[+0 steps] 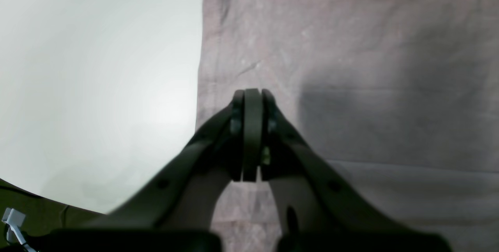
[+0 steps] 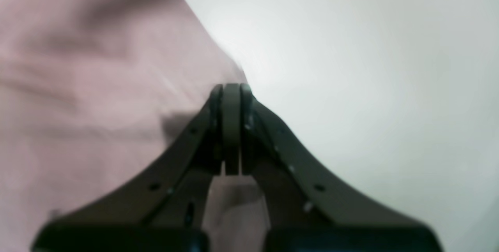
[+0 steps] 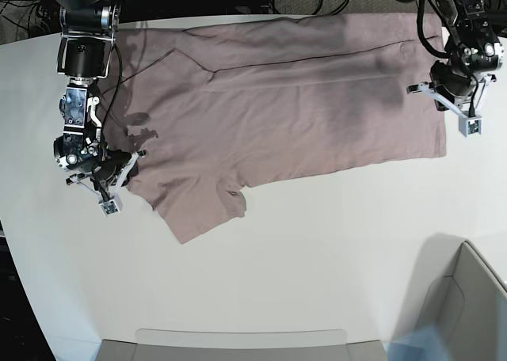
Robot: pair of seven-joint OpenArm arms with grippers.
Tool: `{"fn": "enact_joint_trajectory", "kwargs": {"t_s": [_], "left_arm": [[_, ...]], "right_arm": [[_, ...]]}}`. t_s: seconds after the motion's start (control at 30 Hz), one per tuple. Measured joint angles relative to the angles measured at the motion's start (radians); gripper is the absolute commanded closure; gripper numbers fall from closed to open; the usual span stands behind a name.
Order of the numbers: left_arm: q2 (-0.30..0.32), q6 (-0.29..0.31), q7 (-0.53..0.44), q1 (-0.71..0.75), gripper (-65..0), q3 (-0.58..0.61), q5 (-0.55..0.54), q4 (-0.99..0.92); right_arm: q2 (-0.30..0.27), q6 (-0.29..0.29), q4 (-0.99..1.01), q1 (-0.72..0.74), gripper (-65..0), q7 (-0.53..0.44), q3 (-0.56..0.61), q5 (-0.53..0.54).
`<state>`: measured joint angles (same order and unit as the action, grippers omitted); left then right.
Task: Fold the T-shirt properly
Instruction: 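Release and move the right gripper to the hem corner beside it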
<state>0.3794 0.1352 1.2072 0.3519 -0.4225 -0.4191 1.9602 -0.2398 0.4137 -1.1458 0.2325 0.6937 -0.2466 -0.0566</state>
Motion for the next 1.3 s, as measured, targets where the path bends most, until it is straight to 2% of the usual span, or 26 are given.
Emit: {"fn": "enact_joint_trajectory", "kwargs": {"t_s": [0.13,0.27,0.4,0.57,0.67,0.73,0.83,0.97,1.07,1.13,1.3], "left_arm": [[0.000,0.000,-0.001,0.000,0.0,-0.002,0.000,-0.002],[0.000,0.000,-0.003,-0.002,0.0,-0.002,0.000,-0.003],[-0.017,-0.001,-0.003,-0.001,0.0,-0.002,0.000,-0.003],[-0.030,0.000,-0.004,-0.003,0.0,-0.001,0.000,-0.004],[-0.027,-0.001,-0.003,0.000,0.0,-0.001,0.000,-0.004],[-0.028,0.000,-0.003,-0.001,0.0,-0.001,0.000,-0.004],[-0.027,0.000,-0.003,0.000,0.0,0.000,0.001,-0.004],[-0.028,0.000,-0.003,0.000,0.0,0.000,0.000,-0.004],[-0.027,0.000,-0.003,0.000,0.0,0.000,0.000,-0.004],[-0.027,0.000,-0.002,-0.001,0.0,0.000,0.000,-0.004],[-0.029,0.000,0.000,-0.001,0.0,0.000,0.000,-0.006]], "right_arm": [[-0.011,-0.003,-0.052,-0.065,0.0,-0.023,-0.005,-0.007],[-0.065,0.001,-0.140,-0.156,0.0,0.007,-0.006,0.010],[-0.084,-0.011,-0.257,-0.261,0.0,0.019,-0.012,-0.014],[-0.078,-0.009,-0.367,-0.347,0.0,0.063,-0.014,-0.023],[-0.039,0.002,-0.404,-0.354,0.0,0.095,-0.064,-0.026],[-0.016,0.008,-0.433,-0.338,0.0,0.102,-0.099,-0.027],[-0.024,0.008,-0.486,-0.278,0.0,0.095,-0.109,-0.026],[-0.029,0.006,-0.507,-0.201,-15.8,0.090,-0.107,-0.023],[-0.050,0.006,-0.483,-0.152,-21.4,0.102,-0.073,0.045],[-0.083,0.007,-0.426,-0.103,-21.5,0.091,-0.021,0.138],[-0.118,0.008,-0.112,0.065,-21.6,0.083,0.079,0.242]]}}
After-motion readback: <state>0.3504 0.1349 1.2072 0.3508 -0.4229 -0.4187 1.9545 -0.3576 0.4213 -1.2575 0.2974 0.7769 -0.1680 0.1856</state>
